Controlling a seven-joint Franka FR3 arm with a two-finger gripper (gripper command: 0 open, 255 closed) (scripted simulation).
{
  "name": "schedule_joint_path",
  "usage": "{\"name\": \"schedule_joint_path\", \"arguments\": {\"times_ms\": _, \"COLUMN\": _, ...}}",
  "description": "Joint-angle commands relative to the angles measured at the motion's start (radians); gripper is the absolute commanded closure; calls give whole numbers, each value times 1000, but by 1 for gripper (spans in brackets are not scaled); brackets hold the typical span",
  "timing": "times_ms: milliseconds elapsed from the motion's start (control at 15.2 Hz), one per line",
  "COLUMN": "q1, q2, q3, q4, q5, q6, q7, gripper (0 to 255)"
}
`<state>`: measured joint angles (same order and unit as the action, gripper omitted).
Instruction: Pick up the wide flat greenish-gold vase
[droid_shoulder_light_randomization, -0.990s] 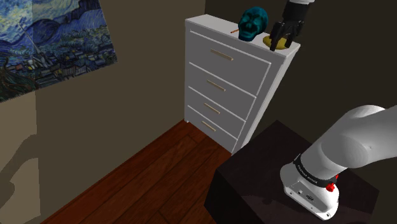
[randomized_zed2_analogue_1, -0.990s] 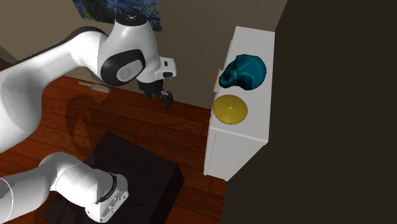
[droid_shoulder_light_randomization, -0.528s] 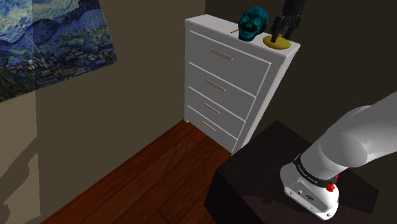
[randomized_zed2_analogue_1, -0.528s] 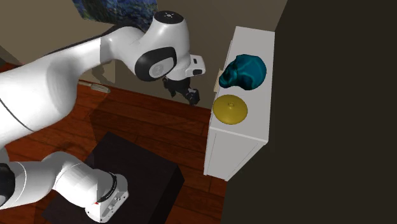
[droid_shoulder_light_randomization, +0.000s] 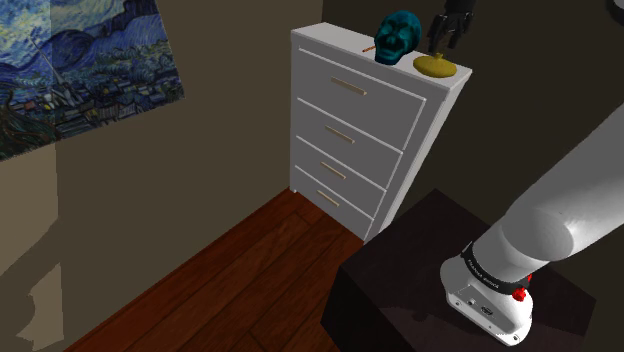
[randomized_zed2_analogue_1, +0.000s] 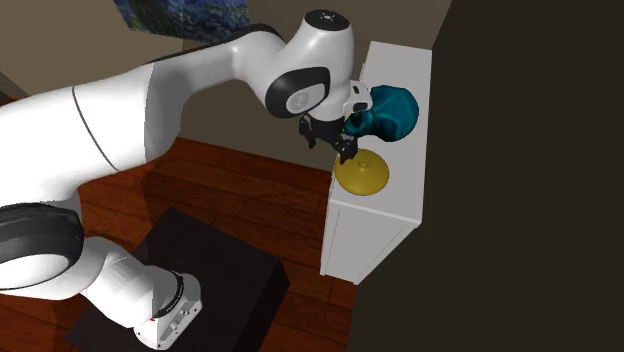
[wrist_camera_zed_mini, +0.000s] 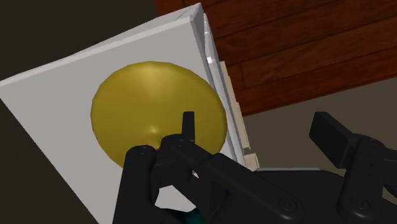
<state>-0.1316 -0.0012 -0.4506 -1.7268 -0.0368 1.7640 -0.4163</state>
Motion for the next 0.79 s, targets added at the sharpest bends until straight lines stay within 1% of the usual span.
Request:
{"name": "schedule_joint_path", "arguments": {"times_ms": 0, "q1": -20, "q2": 75, "q3": -20, "q4": 86, "q5": 32, "q6": -8, "q7": -46, "gripper": 0}}
{"name": "schedule_joint_path", "arguments": {"times_ms": 198, "q1": -64, "q2": 201, "q3": -40, "q4": 238, "q5": 91, "q6": -35, "q7": -108, "gripper": 0}}
{"name": "schedule_joint_path", "arguments": {"times_ms": 396, "q1": -127, "q2": 338, "q3": -48, "q4": 421, "q5": 156, "q6": -81, "q7": -162, "gripper": 0}}
{"name": "schedule_joint_path", "arguments": {"times_ms": 462, "q1": -131, "q2": 343, "q3": -47, "q4": 429, "q5": 158, "q6": -83, "q7": -164, "gripper": 0}}
{"name": "schedule_joint_path", "arguments": {"times_ms": 726, "q1": -121, "q2": 331, "q3": -45, "q4": 357, "q5": 152, "q6": -23, "q7": -161, "gripper": 0}}
